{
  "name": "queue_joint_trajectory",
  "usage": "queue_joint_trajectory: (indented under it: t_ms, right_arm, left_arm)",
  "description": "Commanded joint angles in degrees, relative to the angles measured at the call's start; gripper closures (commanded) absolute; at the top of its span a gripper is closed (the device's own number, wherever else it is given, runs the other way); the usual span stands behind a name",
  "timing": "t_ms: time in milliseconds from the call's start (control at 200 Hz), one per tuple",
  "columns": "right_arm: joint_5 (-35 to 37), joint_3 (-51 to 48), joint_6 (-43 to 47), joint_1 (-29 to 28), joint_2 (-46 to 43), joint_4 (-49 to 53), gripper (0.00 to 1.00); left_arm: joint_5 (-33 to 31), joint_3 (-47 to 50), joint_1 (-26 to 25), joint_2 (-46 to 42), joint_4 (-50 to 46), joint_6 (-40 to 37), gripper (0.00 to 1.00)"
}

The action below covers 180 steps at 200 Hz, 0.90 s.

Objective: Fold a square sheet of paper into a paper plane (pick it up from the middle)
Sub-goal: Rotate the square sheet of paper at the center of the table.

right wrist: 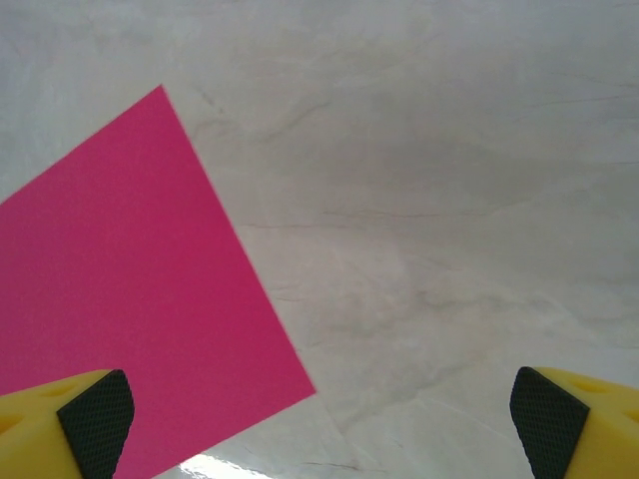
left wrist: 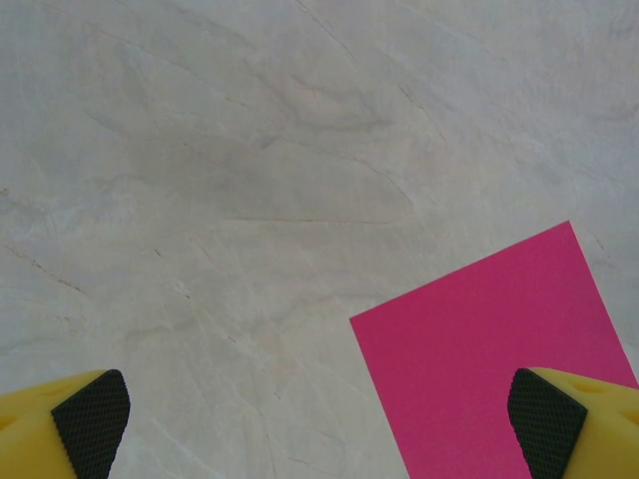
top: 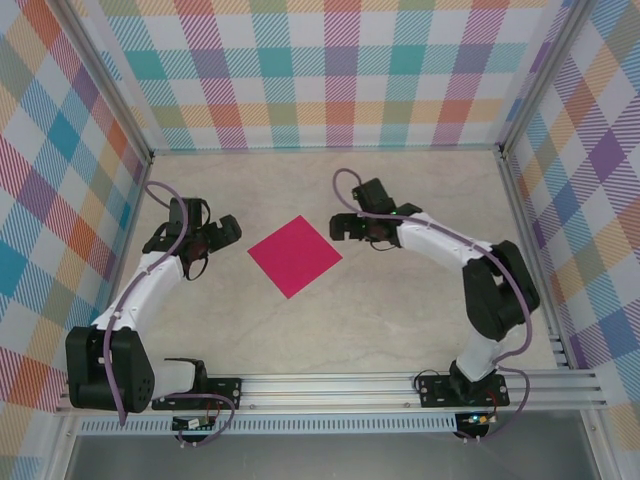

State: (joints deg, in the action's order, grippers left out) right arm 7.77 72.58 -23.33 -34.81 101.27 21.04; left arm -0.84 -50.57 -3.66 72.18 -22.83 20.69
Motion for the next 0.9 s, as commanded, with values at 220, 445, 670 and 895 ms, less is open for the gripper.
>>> queue_joint_trajectory:
  t_ms: [220, 445, 670, 895]
  right_arm:
    - [9.89, 18.45, 1.63, -8.98, 18.08, 10.22, 0.0]
    - [10.1, 27.77, 3.24, -10.29, 26.81, 14.35, 0.0]
    - [12.62, 29.01, 4.08, -10.28, 28.99, 18.63, 0.0]
    - [18.99, 21.64, 2.75, -10.12, 26.35, 23.27, 0.0]
  left_arm:
    - [2.9, -0.56, -0.03, 0.23, -0.9, 1.34, 0.0]
    - [2.77, -0.67, -0.03, 1.21, -1.25, 1.14, 0.0]
    - [3.41, -0.94, -0.03, 1.47, -1.75, 1.11, 0.0]
    - [4.53, -0.81, -0.05, 1.38, -1.77, 1.11, 0.0]
